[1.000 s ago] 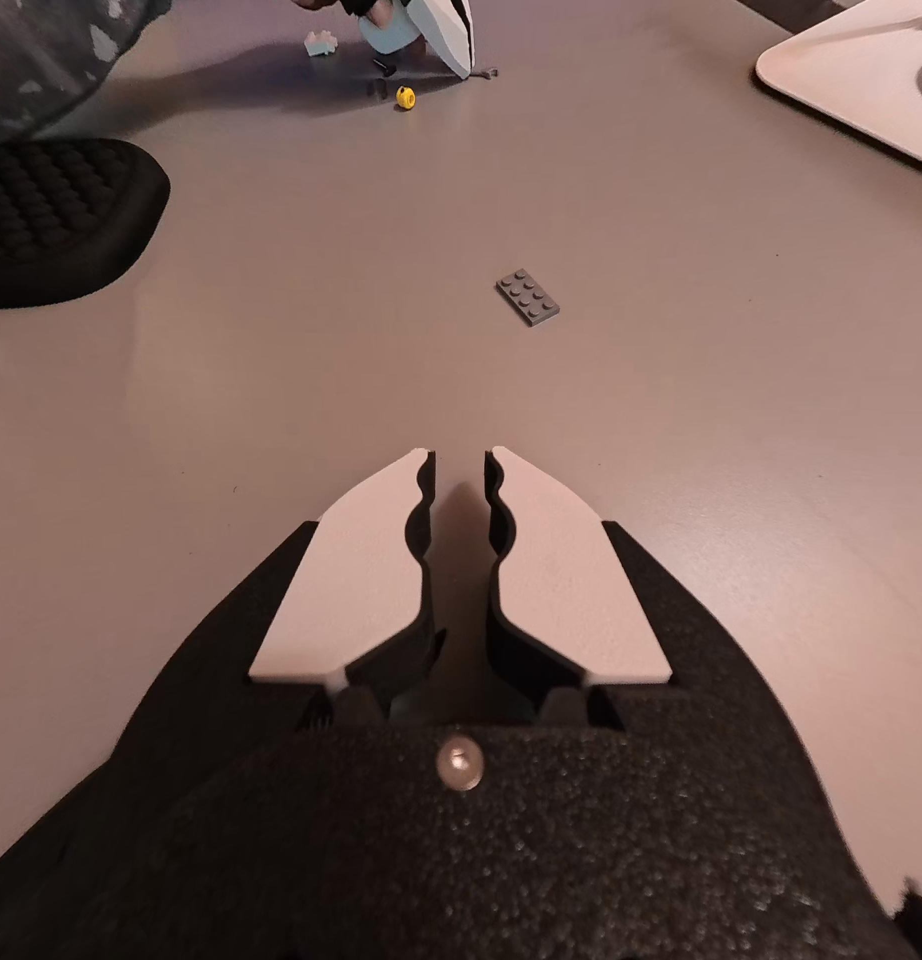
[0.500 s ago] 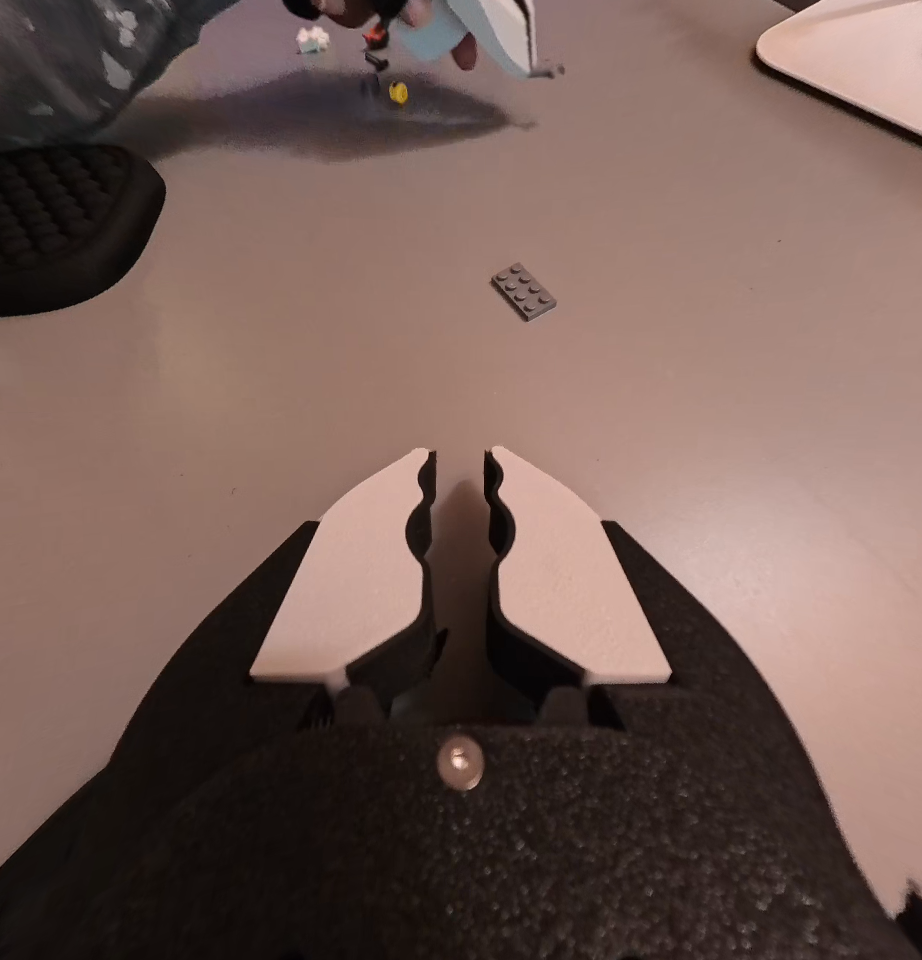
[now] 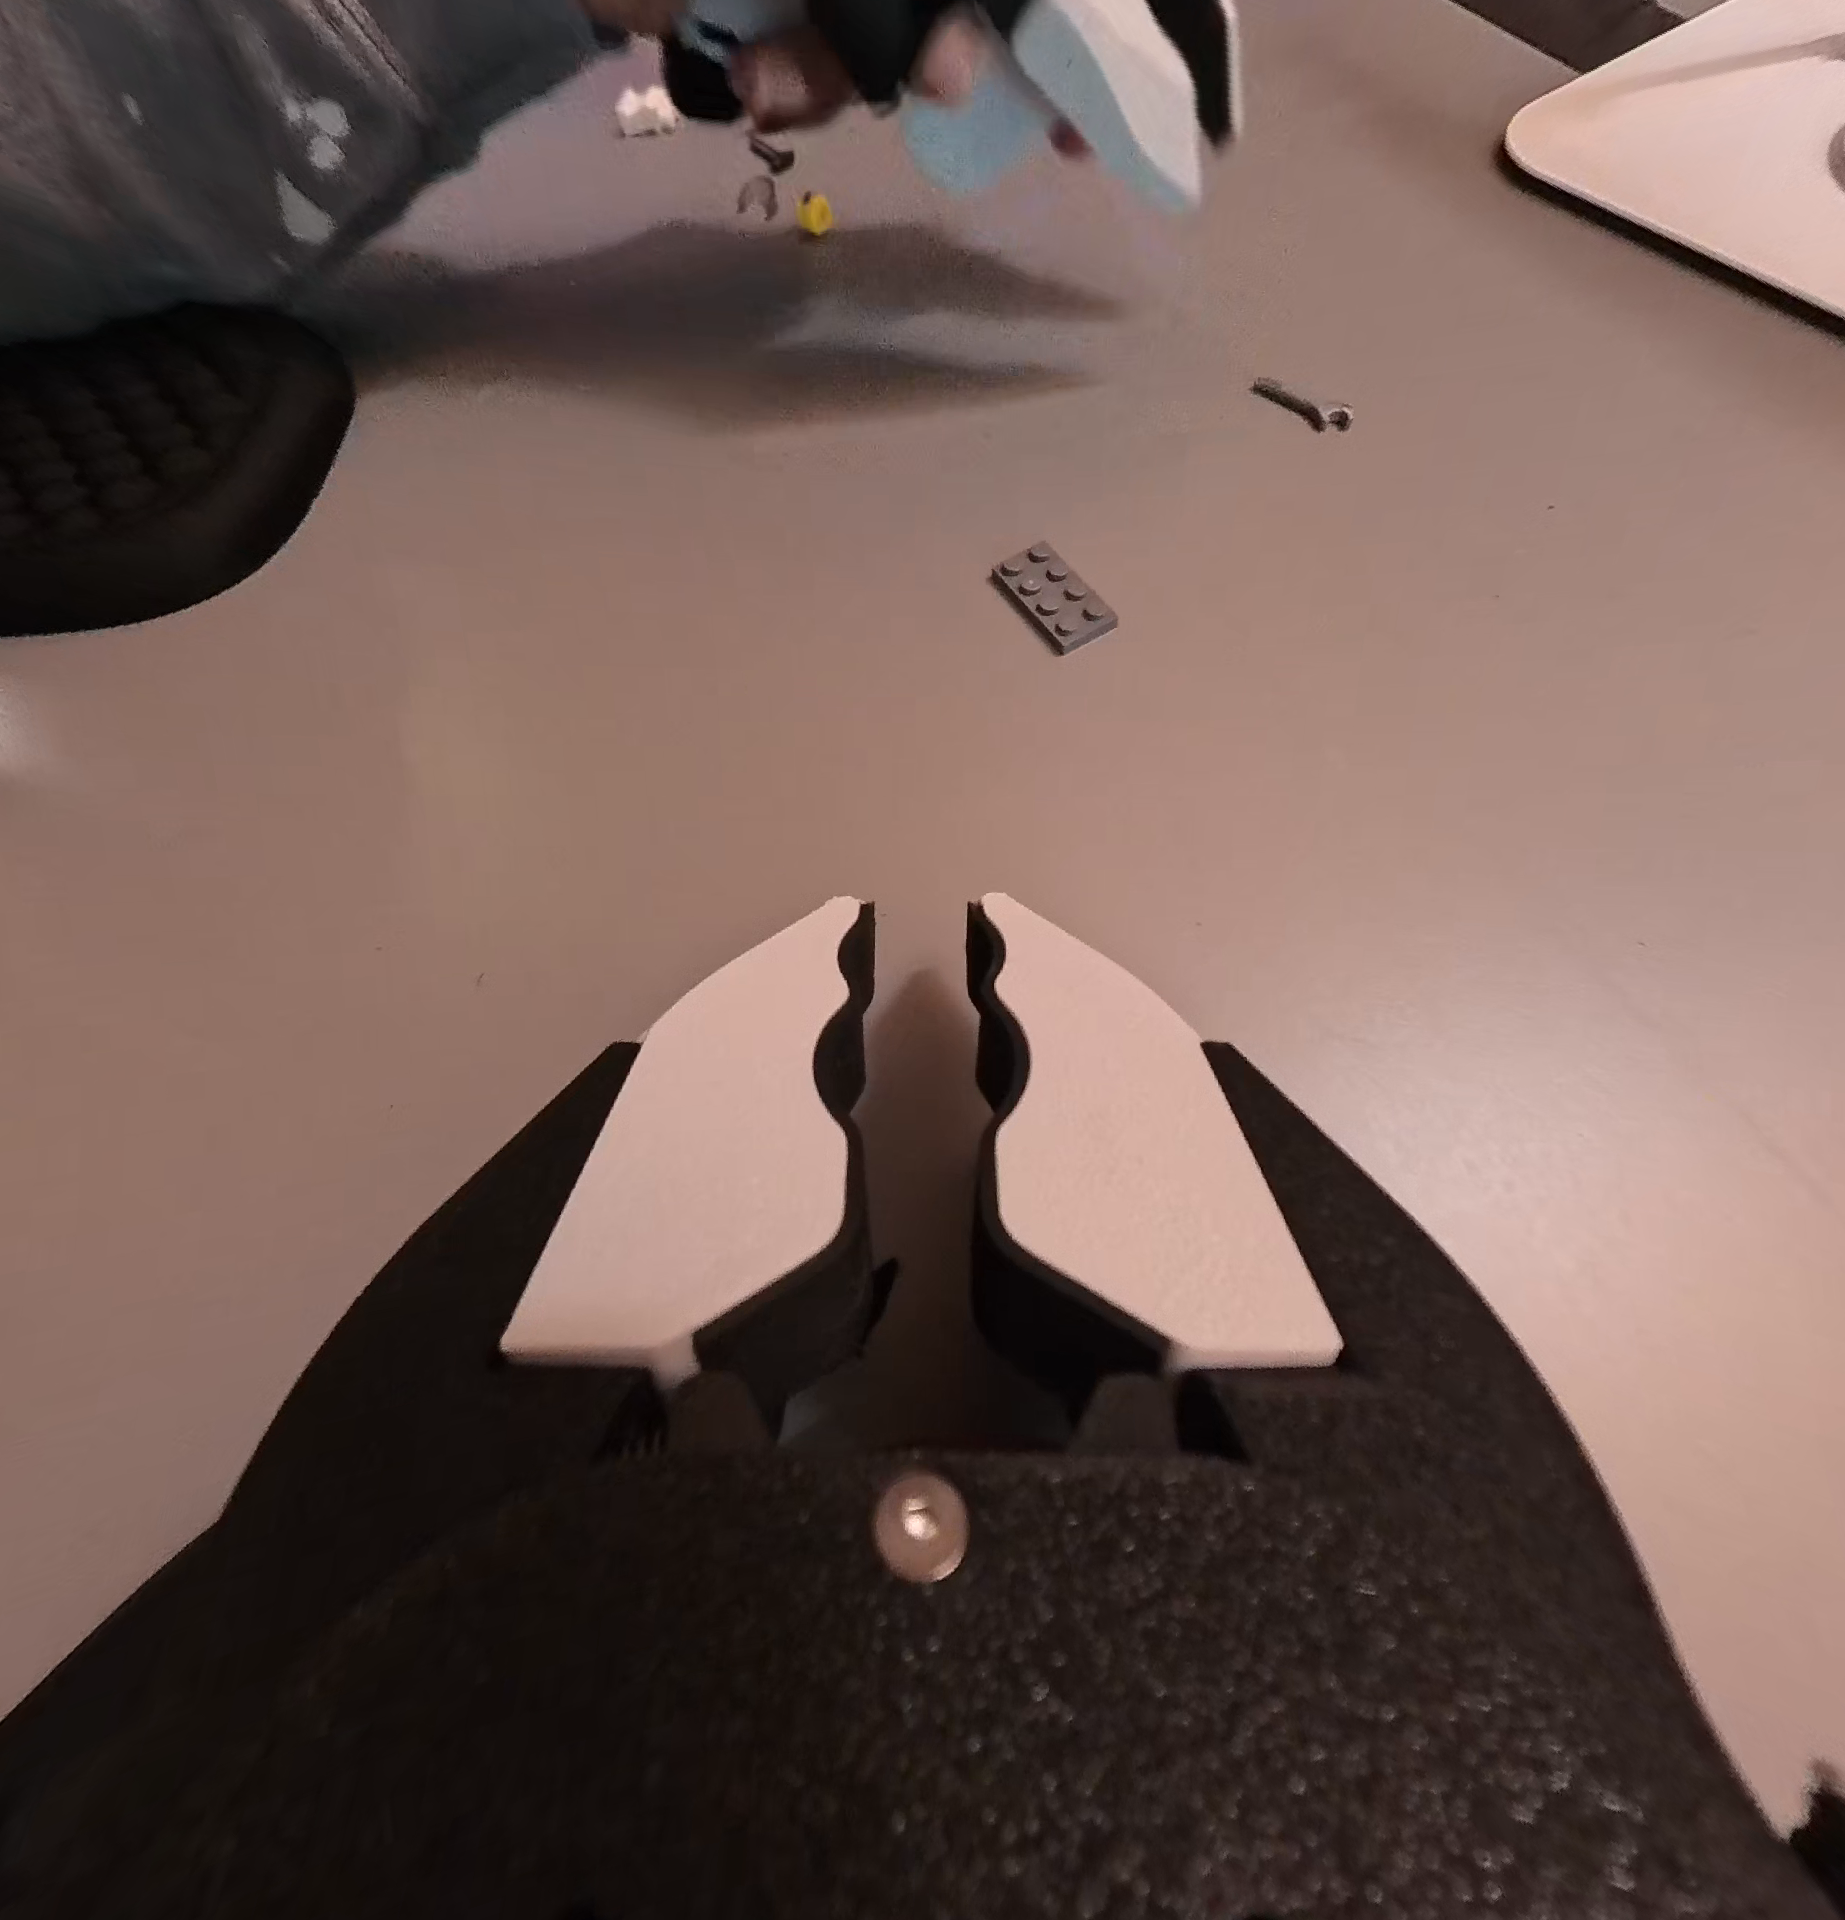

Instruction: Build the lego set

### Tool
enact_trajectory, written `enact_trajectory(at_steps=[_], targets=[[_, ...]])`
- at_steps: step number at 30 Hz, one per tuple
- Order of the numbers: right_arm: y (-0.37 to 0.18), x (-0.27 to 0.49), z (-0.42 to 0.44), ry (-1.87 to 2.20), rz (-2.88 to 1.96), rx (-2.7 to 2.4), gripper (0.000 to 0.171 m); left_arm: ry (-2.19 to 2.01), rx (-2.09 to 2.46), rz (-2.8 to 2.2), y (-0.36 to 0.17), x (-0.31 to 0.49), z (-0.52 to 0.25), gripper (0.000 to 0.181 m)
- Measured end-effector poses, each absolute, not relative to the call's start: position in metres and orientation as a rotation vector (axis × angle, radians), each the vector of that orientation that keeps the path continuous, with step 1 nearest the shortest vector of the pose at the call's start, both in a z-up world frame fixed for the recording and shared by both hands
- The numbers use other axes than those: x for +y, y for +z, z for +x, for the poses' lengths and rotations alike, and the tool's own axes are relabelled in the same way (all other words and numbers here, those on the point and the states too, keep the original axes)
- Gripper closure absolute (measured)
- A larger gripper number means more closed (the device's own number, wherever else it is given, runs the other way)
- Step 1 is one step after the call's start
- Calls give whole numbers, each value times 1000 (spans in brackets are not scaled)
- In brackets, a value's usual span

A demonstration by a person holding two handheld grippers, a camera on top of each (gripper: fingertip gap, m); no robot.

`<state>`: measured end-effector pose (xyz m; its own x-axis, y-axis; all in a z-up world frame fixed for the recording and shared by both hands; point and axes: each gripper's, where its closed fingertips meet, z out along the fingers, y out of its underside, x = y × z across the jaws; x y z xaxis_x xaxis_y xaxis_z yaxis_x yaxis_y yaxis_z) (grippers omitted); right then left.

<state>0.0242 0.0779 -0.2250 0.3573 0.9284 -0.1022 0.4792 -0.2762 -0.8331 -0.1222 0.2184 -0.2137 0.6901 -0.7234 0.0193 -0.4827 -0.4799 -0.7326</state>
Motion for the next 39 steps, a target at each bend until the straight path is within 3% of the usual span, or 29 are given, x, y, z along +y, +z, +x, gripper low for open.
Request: enact_trajectory(at_steps=[5, 9, 12, 22, 28, 31, 39], targets=[[-224, 77, 24, 793, -1883, -1229, 155, -200, 689, -2209, -178, 211, -248, 156], [-225, 76, 23, 796, -1883, -1242, 154, -28, 495, -2382, -193, 189, -358, 151], [-225, 76, 23, 794, -1883, -1242, 154, -51, 384, -2485, -218, 172, -397, 148], [-227, 78, 24, 764, -1899, -1234, 155, -96, 340, -2502, -247, 183, -404, 148], [-226, 79, 25, 767, -1904, -1225, 155, -128, 340, -2493, -247, 188, -403, 155], [-227, 79, 25, 765, -1909, -1225, 155, -109, 370, -2479, -247, 189, -402, 174], [-227, 80, 25, 762, -1911, -1223, 155, -91, 404, -2468, -247, 190, -401, 174]])
